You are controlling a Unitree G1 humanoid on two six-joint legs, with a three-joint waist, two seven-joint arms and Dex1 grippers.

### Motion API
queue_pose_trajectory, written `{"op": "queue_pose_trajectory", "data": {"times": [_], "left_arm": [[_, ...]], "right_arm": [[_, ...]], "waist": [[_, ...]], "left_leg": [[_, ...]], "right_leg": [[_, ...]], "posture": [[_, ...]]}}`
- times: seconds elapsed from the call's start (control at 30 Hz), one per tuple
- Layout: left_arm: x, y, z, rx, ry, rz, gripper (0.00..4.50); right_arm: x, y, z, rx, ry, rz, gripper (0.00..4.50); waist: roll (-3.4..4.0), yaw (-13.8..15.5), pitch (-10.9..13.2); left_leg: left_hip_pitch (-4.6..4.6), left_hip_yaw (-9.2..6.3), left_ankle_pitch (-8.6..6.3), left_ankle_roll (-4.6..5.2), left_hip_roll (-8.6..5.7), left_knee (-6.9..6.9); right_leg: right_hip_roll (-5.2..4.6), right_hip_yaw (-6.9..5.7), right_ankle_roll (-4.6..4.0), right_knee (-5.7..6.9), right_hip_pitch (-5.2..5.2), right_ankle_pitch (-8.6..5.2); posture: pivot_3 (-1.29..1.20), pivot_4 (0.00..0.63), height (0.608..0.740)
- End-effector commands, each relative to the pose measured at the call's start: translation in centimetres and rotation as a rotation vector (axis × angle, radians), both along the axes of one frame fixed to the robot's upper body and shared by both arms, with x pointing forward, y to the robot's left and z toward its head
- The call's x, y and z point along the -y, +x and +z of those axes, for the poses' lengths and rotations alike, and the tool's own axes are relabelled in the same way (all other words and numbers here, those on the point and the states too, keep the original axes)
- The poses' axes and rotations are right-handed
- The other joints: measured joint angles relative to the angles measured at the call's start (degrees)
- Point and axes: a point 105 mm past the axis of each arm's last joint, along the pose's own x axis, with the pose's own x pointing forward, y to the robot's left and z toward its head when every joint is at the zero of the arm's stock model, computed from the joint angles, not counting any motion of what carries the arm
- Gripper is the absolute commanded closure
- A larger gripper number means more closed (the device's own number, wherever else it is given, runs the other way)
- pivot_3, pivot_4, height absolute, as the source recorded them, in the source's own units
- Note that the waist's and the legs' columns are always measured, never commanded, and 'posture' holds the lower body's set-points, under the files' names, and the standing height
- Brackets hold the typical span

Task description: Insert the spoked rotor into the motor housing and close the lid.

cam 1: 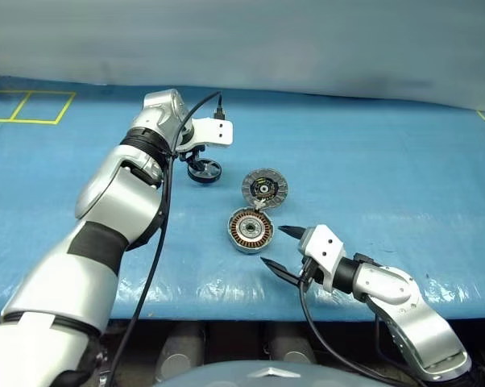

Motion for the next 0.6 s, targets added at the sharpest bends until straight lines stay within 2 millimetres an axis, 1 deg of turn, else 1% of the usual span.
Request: {"op": "queue_pose_trajectory", "data": {"times": [0.03,0.13,0.27,0.6], "left_arm": [[0.0,0.1,-0.4,0.016,0.02,0.005,1.39],[0.2,-0.1,-1.4,0.001,0.024,0.001,1.39],[0.3,-0.2,-2.1,0.0,0.035,-0.008,1.39],[0.0,-0.2,-3.1,0.002,0.063,-0.018,1.39]], "right_arm": [[-0.1,-0.1,1.6,0.058,0.009,0.003,0.49],[-0.2,-0.2,1.6,0.058,0.013,0.003,0.49],[-0.3,-0.4,1.6,0.053,0.016,0.006,0.49],[-0.4,-0.4,1.5,0.058,0.012,0.003,0.49]], "waist": [[0.0,0.0,0.0],[0.0,0.0,0.0],[0.0,0.1,0.0],[0.0,0.0,0.0]], "left_leg": [[0.0,0.0,0.0,0.0,0.0,0.01],[0.01,0.0,0.0,0.0,0.0,0.04],[0.0,0.0,0.0,0.0,-0.01,0.07],[0.01,0.0,0.0,0.0,-0.01,0.07]], "right_leg": [[0.0,0.0,0.0,0.02,0.0,0.0],[0.0,0.0,0.0,0.04,0.01,0.0],[0.0,0.0,0.02,0.04,0.01,0.01],[0.0,0.01,0.02,0.06,0.01,0.01]], "posture": [[0.0,0.15,0.74],[0.0,0.15,0.74],[0.0,0.15,0.74],[0.0,0.15,0.74]]}}
